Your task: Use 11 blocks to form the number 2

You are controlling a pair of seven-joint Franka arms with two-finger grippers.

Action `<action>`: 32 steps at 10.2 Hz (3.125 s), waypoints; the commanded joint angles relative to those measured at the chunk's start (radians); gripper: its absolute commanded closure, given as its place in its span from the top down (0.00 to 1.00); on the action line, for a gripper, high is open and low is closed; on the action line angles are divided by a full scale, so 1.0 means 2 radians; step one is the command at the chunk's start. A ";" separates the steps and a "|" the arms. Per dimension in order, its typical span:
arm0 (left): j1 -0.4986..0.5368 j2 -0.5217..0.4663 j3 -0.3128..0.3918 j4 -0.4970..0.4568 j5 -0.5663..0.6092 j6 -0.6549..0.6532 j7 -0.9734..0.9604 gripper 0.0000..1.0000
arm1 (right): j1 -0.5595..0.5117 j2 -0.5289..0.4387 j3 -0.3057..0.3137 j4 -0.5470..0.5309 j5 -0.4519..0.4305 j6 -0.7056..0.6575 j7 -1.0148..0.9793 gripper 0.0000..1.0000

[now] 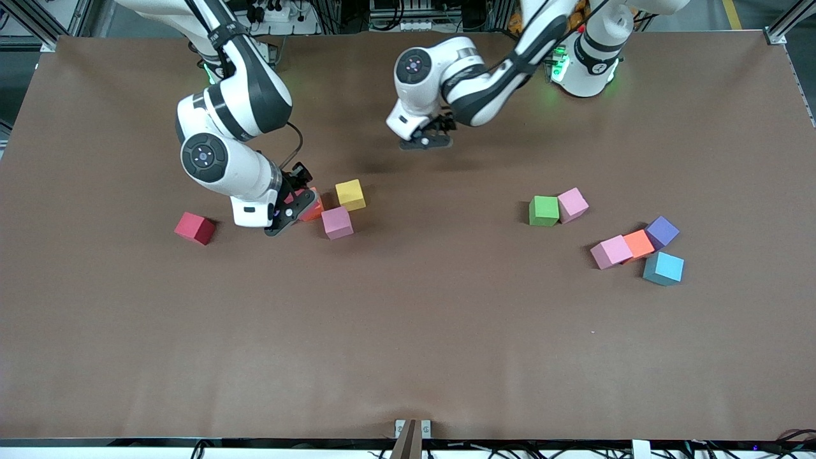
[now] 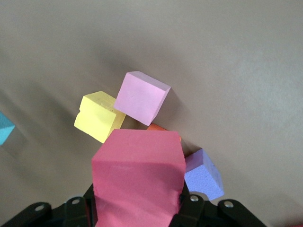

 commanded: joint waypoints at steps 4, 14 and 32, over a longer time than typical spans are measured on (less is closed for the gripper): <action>0.177 -0.057 -0.019 -0.018 0.007 -0.014 0.186 1.00 | 0.070 -0.025 -0.001 -0.017 -0.024 -0.009 -0.108 0.00; 0.240 0.000 0.102 -0.053 0.076 0.080 0.379 1.00 | 0.300 -0.037 -0.026 -0.173 -0.057 0.199 -0.102 0.00; 0.216 0.032 0.100 -0.059 0.033 0.149 0.415 1.00 | 0.492 0.042 -0.117 -0.173 -0.066 0.266 0.014 0.00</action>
